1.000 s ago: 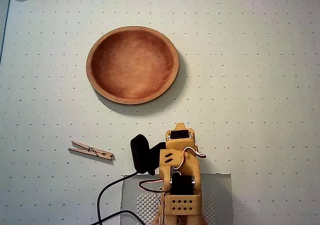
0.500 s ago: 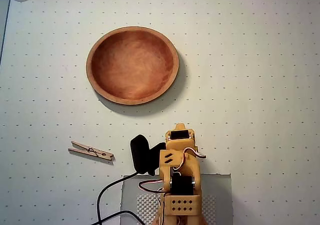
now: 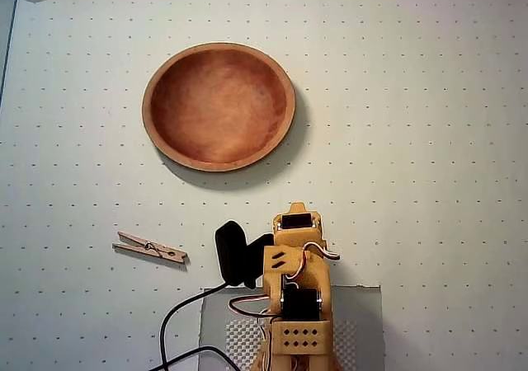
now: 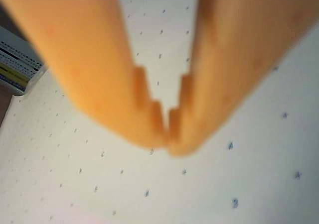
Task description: Grasp a clothespin and put it in the bowl.
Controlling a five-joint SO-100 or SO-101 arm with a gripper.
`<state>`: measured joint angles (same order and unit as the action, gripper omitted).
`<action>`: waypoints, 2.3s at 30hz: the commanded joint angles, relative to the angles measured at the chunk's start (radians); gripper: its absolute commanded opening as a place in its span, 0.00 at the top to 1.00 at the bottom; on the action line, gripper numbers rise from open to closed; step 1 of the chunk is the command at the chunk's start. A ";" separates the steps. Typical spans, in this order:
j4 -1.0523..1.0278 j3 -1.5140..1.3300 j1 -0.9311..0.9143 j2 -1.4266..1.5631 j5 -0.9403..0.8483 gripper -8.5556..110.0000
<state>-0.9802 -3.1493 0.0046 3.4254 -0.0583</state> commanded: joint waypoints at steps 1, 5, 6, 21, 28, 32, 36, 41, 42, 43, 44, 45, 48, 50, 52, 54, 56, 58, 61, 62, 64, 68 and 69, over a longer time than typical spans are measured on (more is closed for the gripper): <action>-0.005 0.028 0.005 0.015 -0.014 0.94; -0.017 0.146 0.029 0.015 -0.060 0.94; -0.021 0.178 0.032 0.015 -0.083 0.94; -0.137 0.996 0.086 -0.541 -0.291 0.95; -0.149 1.419 0.089 -0.997 -0.422 0.95; -0.187 1.542 0.089 -1.173 -0.643 0.95; -0.336 1.560 0.091 -1.261 -0.922 0.94; -0.545 1.559 0.117 -1.287 -1.195 0.95; -0.588 1.559 0.123 -1.287 -1.239 0.95; -0.629 1.559 0.126 -1.287 -1.278 0.95; -0.669 1.560 0.132 -1.289 -1.312 0.95; -0.715 1.560 0.138 -1.289 -1.348 0.95; -0.773 1.559 0.167 -1.298 -1.390 0.95; -0.773 1.559 0.192 -1.315 -1.394 0.95; -0.773 1.574 0.222 -1.353 -1.407 0.95; -0.773 1.574 0.236 -1.399 -1.408 0.94; -0.778 1.575 0.241 -1.440 -1.408 0.94; -0.778 1.580 0.250 -1.463 -1.410 0.94; -0.795 1.623 0.282 -1.496 -1.411 0.94; -0.804 1.628 0.307 -1.508 -1.411 0.94; -0.811 1.623 0.339 -1.532 -1.411 0.94; -0.810 1.548 0.387 -1.539 -1.413 0.95; -0.810 1.526 0.405 -1.539 -1.417 0.95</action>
<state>-1.7610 -1.5999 0.3712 1.8715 -1.4588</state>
